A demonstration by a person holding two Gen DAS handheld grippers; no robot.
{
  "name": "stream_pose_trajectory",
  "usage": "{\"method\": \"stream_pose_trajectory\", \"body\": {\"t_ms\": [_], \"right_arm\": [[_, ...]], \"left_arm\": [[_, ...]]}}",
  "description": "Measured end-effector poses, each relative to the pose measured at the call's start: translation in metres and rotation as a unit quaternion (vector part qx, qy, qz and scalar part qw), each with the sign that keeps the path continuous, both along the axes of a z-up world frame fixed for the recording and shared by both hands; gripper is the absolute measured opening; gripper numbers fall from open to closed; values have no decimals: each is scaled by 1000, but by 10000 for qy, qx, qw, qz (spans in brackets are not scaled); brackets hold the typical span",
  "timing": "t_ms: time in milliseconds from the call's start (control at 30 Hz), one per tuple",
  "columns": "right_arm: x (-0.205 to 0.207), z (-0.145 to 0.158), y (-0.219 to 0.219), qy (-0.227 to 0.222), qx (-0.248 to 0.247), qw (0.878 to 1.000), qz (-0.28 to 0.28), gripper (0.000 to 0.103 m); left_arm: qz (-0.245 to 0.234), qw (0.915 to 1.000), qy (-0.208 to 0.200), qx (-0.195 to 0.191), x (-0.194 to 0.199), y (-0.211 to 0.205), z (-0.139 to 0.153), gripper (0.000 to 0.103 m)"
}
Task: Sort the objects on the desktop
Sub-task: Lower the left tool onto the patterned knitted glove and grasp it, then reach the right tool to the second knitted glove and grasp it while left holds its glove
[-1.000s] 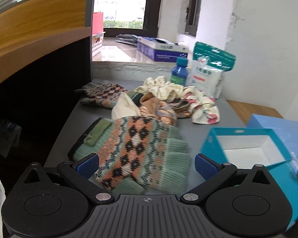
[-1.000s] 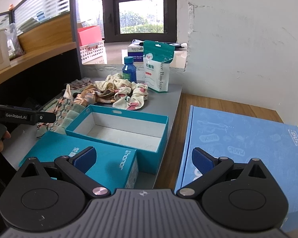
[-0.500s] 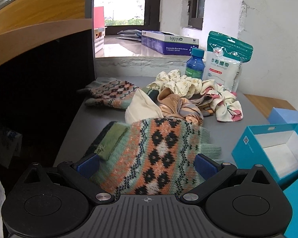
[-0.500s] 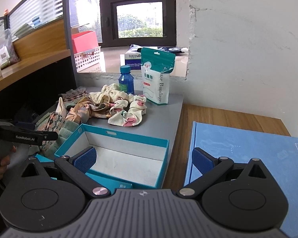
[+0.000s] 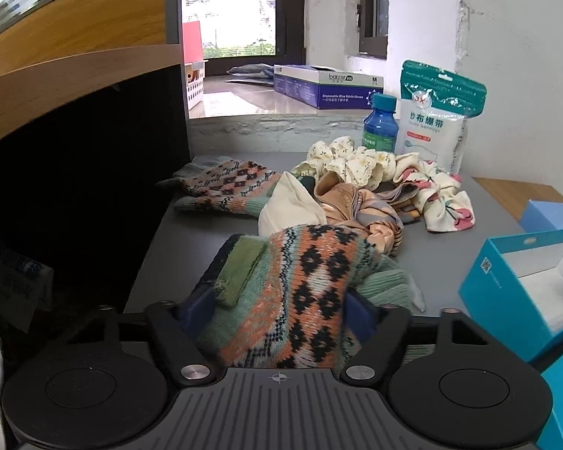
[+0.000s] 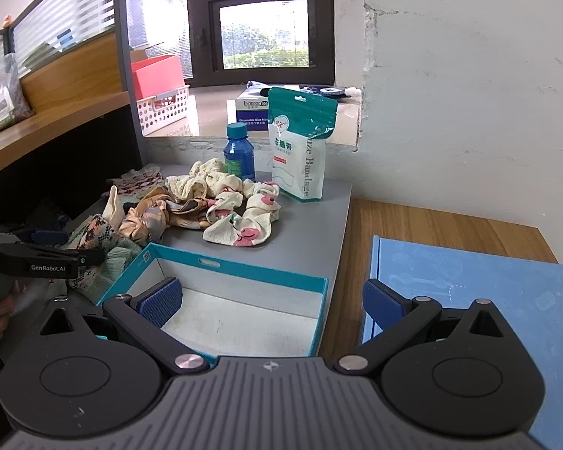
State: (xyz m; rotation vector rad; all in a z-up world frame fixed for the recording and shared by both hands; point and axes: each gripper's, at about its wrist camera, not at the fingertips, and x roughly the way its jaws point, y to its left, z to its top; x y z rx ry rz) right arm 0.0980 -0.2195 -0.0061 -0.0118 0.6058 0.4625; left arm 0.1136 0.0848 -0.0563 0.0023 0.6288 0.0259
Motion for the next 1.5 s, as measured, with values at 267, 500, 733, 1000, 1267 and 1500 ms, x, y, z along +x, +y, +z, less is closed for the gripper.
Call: {"method": "stream_pose_trajectory", "body": {"t_ms": [267, 500, 733, 1000, 1267, 1500], "right_arm": [[6, 13, 11, -80, -57, 9995, 301, 103], [12, 25, 21, -149, -106, 9982, 564, 103], [24, 42, 37, -206, -129, 9949, 975, 103], [45, 55, 70, -137, -254, 9878, 1533, 103], [77, 56, 112, 77, -337, 9767, 2116, 103], [124, 42, 161, 465, -358, 9659, 2524, 103]], "left_arm": [[-80, 9995, -59, -290, -17, 1, 14, 18], [-370, 9979, -161, -503, -41, -2, 33, 18], [-582, 9962, -294, -584, -65, -11, 46, 18], [-599, 9951, -531, -585, -82, -10, 63, 17], [-493, 9951, -578, -629, -86, -4, 66, 17], [-565, 9944, -597, -665, -91, -1, 68, 18]]}}
